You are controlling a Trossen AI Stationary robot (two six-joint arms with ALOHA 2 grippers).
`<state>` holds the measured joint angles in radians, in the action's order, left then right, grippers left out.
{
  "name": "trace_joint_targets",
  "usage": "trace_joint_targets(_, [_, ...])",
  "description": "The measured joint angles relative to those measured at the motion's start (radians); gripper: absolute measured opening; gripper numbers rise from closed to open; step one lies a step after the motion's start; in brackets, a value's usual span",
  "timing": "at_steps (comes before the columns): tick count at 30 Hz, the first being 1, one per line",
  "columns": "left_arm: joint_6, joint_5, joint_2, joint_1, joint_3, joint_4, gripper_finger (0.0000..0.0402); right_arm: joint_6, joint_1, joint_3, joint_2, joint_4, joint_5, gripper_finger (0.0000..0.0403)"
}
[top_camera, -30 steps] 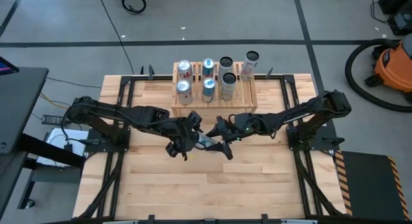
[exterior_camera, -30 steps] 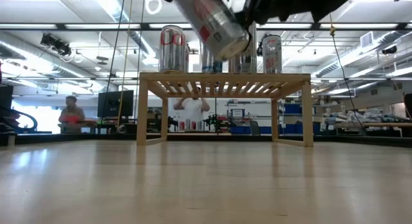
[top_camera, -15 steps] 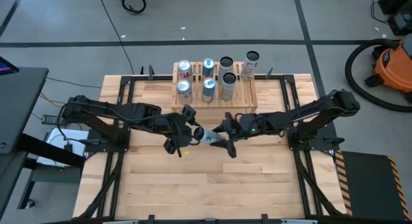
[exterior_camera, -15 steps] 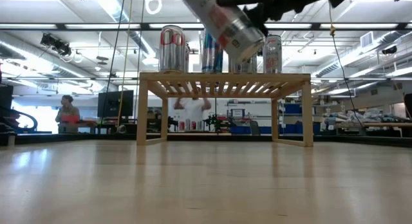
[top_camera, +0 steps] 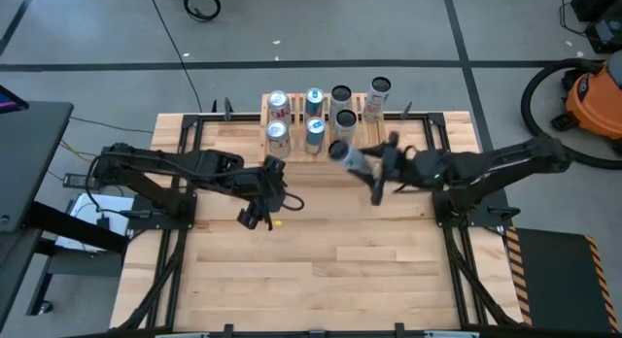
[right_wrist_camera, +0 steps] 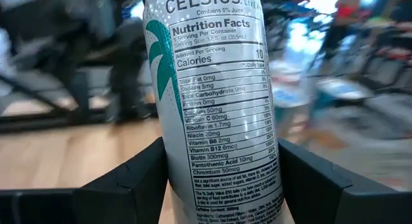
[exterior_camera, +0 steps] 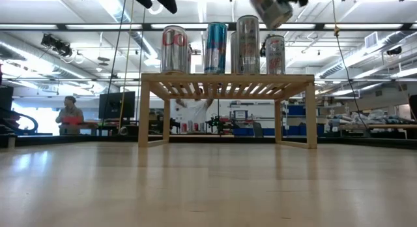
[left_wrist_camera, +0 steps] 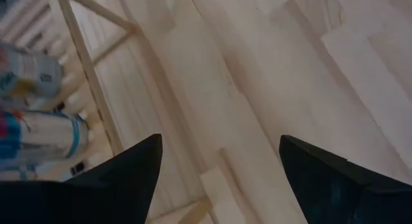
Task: Place canned beverage on shelf
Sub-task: Put the white-pink soda can aligned with the other white-pink soda can on the shelf
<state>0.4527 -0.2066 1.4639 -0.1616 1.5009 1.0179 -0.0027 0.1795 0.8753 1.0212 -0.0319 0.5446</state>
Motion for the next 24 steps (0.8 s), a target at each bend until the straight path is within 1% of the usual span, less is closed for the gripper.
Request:
trace_joint_targets(5, [-0.047, 0.002, 0.0, 0.015, 0.0, 0.044, 0.0314, -0.072, -0.013, -0.027, -0.123, -0.012, 0.072, 0.0254])
trace_joint_targets(10, [-0.05, 0.002, 0.0, 0.017, 0.0, 0.052, 0.0314, -0.087, -0.037, -0.096, -0.266, -0.006, 0.085, 0.0259])
trace_joint_targets(14, [-0.05, 0.003, 0.0, 0.017, 0.0, 0.052, 0.0314, -0.088, -0.062, -0.186, -0.378, 0.028, 0.086, 0.0256])
trace_joint_targets(16, [-0.049, 0.002, 0.0, 0.017, 0.0, 0.05, 0.0314, -0.098, -0.08, -0.246, -0.426, 0.087, 0.069, 0.0255])
trace_joint_targets(19, [-0.049, 0.002, 0.0, 0.017, 0.0, 0.048, 0.0314, -0.128, -0.112, -0.343, -0.476, 0.206, -0.009, 0.0257])
trace_joint_targets(21, [-0.049, 0.002, 0.0, 0.017, 0.0, 0.045, 0.0314, -0.136, -0.135, -0.394, -0.494, 0.267, -0.047, 0.0259])
trace_joint_targets(24, [-0.049, 0.002, 0.0, 0.017, 0.0, 0.034, 0.0314, -0.117, -0.173, -0.464, -0.502, 0.331, -0.068, 0.0259])
